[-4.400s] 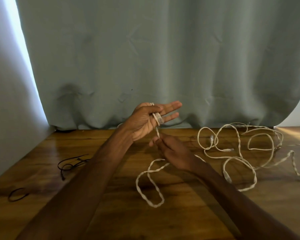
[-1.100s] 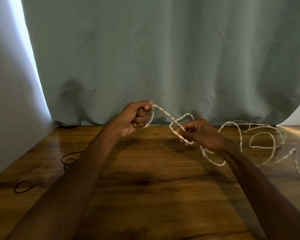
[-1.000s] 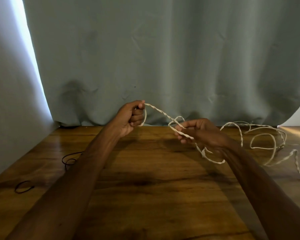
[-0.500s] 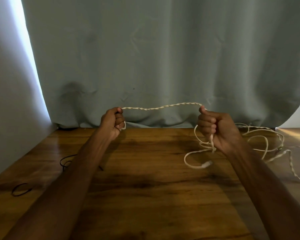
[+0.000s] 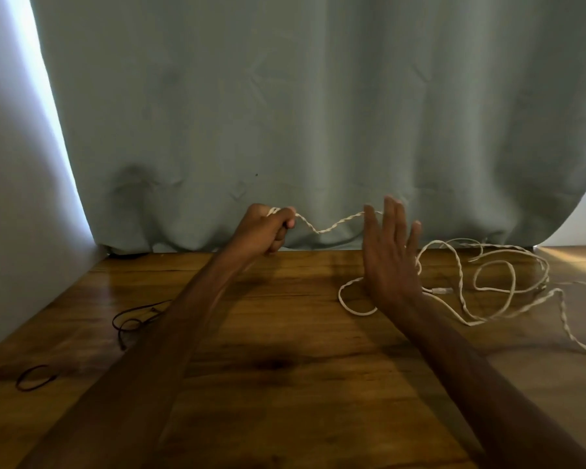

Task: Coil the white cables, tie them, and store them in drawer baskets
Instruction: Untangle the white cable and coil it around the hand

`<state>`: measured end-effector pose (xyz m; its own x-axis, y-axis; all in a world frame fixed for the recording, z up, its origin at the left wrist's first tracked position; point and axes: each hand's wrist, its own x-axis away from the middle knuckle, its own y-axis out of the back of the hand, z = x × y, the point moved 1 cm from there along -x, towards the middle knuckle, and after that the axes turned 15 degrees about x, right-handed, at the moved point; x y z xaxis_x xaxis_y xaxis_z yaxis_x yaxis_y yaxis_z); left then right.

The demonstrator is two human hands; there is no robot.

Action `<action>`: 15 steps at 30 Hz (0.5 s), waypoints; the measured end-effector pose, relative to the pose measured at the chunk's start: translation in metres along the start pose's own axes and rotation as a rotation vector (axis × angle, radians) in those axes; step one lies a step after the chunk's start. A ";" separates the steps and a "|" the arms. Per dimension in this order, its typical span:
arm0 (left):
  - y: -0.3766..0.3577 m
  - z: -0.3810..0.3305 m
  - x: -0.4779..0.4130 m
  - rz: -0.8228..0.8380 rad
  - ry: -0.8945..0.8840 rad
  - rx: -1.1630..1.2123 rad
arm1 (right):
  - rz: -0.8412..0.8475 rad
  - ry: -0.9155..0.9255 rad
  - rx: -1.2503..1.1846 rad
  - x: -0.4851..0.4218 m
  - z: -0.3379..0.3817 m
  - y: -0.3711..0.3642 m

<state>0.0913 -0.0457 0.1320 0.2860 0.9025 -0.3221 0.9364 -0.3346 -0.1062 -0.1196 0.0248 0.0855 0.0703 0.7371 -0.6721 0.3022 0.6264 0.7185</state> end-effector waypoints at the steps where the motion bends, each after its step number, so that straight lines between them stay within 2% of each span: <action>1: -0.008 -0.004 0.002 0.053 0.006 -0.043 | -0.052 0.071 0.050 -0.001 0.005 0.003; 4: -0.023 -0.011 0.009 0.192 0.037 -0.132 | -0.145 0.217 0.085 -0.003 0.021 0.004; 7: -0.025 -0.013 0.013 0.275 0.067 -0.152 | -0.220 0.228 -0.050 -0.004 0.027 0.001; 12: -0.027 -0.016 0.016 0.377 0.200 0.005 | -0.210 0.234 -0.284 -0.006 0.017 0.015; 15: -0.034 -0.018 0.022 0.512 0.352 0.071 | -0.270 0.194 -0.323 -0.006 0.010 0.018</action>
<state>0.0697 -0.0097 0.1456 0.7559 0.6543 -0.0201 0.6507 -0.7544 -0.0865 -0.1049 0.0286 0.1008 -0.1585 0.5509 -0.8194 -0.0284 0.8270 0.5615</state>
